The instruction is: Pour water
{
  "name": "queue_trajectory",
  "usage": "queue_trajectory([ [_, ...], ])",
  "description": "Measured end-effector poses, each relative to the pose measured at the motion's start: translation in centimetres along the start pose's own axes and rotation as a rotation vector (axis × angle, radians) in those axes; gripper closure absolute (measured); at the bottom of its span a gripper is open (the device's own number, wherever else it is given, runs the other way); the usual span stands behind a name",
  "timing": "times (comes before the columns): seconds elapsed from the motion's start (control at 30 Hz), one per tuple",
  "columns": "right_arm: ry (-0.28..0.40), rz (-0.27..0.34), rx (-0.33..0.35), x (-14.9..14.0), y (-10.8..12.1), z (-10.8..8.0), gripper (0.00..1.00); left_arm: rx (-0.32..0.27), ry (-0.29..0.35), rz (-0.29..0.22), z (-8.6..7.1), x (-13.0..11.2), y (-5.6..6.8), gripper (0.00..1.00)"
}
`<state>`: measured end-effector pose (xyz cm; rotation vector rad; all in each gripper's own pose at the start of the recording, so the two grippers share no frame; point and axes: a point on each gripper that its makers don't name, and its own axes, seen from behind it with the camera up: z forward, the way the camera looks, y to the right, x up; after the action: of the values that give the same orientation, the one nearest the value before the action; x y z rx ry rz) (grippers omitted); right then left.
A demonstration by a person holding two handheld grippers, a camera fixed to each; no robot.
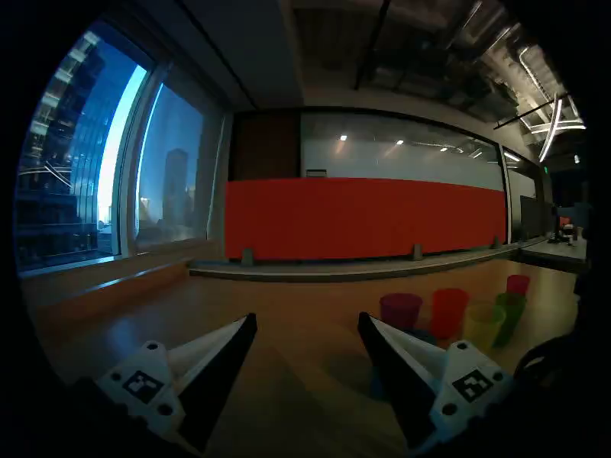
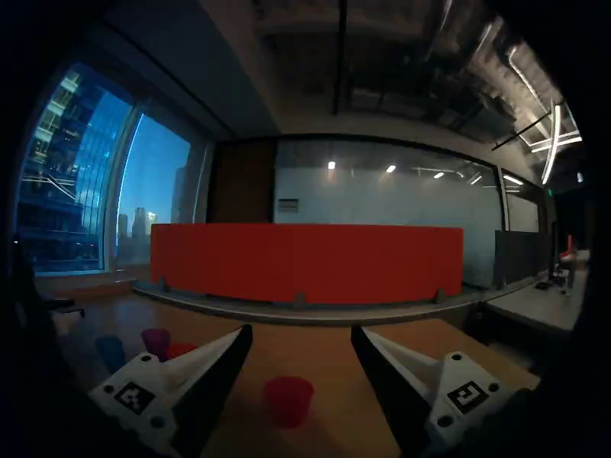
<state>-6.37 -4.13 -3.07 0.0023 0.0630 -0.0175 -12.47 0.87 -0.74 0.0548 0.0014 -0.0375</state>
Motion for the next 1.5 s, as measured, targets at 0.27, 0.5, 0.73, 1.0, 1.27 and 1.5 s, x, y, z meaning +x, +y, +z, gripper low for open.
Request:
queue_trajectory([
  [0.27,0.0,-0.029,-0.02,-1.2,0.7,-1.0,0.0,0.0,0.0,0.0,0.0,0.0,-0.1,0.01],
  [0.5,0.004,-0.021,-0.046,-3.0,1.6,-1.1,0.0,0.0,0.0,0.0,0.0,0.0,0.0,0.01],
  [0.73,0.021,0.009,-0.05,-4.4,1.9,-0.8,0.0,0.0,0.0,0.001,0.0,0.0,0.0,0.01],
  [1.0,0.002,0.054,-0.068,-6.8,2.4,-0.2,0.0,0.0,0.0,0.001,0.1,0.0,-0.1,0.01],
  [1.27,-0.028,0.067,-0.078,-8.4,2.6,0.3,0.0,0.0,0.0,0.001,0.0,0.0,-0.1,0.01],
  [1.5,-0.033,0.036,-0.094,-8.8,3.0,0.3,0.0,0.0,0.0,0.001,0.0,0.0,-0.1,0.01],
])
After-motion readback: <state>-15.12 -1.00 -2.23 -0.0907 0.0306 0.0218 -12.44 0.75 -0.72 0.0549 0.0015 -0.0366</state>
